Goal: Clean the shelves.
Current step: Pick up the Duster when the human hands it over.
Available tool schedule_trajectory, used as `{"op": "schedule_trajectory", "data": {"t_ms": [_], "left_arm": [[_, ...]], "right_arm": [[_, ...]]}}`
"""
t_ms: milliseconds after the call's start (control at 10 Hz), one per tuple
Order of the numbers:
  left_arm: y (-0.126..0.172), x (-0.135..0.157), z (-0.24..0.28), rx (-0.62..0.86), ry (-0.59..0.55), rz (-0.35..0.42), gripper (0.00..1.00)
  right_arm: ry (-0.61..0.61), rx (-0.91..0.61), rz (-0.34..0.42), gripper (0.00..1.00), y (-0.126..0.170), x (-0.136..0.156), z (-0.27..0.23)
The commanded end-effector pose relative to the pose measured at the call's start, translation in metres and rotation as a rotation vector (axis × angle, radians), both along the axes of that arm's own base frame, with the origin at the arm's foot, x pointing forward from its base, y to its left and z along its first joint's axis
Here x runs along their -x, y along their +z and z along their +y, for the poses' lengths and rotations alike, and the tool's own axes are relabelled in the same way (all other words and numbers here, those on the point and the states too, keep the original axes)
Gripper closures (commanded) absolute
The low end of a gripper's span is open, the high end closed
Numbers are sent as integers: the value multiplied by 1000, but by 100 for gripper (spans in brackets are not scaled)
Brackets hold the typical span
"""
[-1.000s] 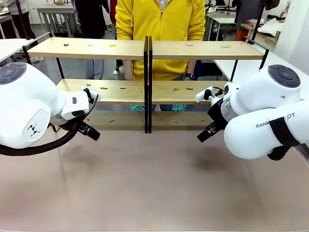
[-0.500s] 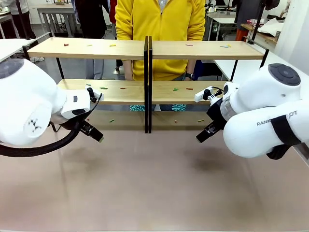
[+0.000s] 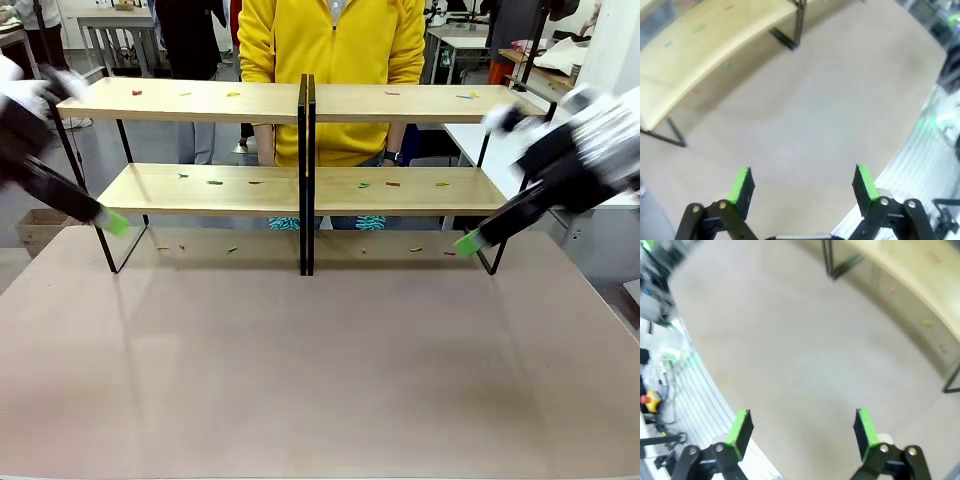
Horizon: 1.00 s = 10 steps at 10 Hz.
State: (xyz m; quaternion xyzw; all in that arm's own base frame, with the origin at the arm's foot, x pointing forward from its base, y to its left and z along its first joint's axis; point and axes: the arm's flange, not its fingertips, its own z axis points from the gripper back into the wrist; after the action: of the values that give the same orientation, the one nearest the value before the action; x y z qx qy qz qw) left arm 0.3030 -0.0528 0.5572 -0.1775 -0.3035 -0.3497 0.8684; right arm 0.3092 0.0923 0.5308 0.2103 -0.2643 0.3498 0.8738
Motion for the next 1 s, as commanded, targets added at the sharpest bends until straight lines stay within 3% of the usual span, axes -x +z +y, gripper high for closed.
{"op": "schedule_trajectory", "data": {"t_ms": [0, 100, 200, 400, 500, 600, 800, 900], "left_arm": [[12, 33, 18, 95, 173, -180, 0], [26, 44, 5, 87, 305, -262, 0], [41, 57, -3, 94, 365, -345, 0], [61, 82, -4, 35, 422, -457, 0], [60, 84, -8, -25, 410, -457, 0], [109, 60, 4, 112, 369, -424, 0], [112, 67, -8, 51, 382, -463, 0], [115, 60, -17, -17, 373, -451, 0]], "right_arm": [[-242, -41, -224, 0, 37, 56, -32], [-312, -31, -337, 0, 56, 75, -20], [-294, 9, -395, 0, 69, 91, -12], [-326, 57, -455, 0, 83, 111, 0], [-360, 121, -492, 0, 76, 110, 16], [-272, -2, -452, 0, 126, 103, -8], [-284, 60, -482, 0, 125, 109, 12], [-402, 186, -470, 0, 123, 97, 25]]}}
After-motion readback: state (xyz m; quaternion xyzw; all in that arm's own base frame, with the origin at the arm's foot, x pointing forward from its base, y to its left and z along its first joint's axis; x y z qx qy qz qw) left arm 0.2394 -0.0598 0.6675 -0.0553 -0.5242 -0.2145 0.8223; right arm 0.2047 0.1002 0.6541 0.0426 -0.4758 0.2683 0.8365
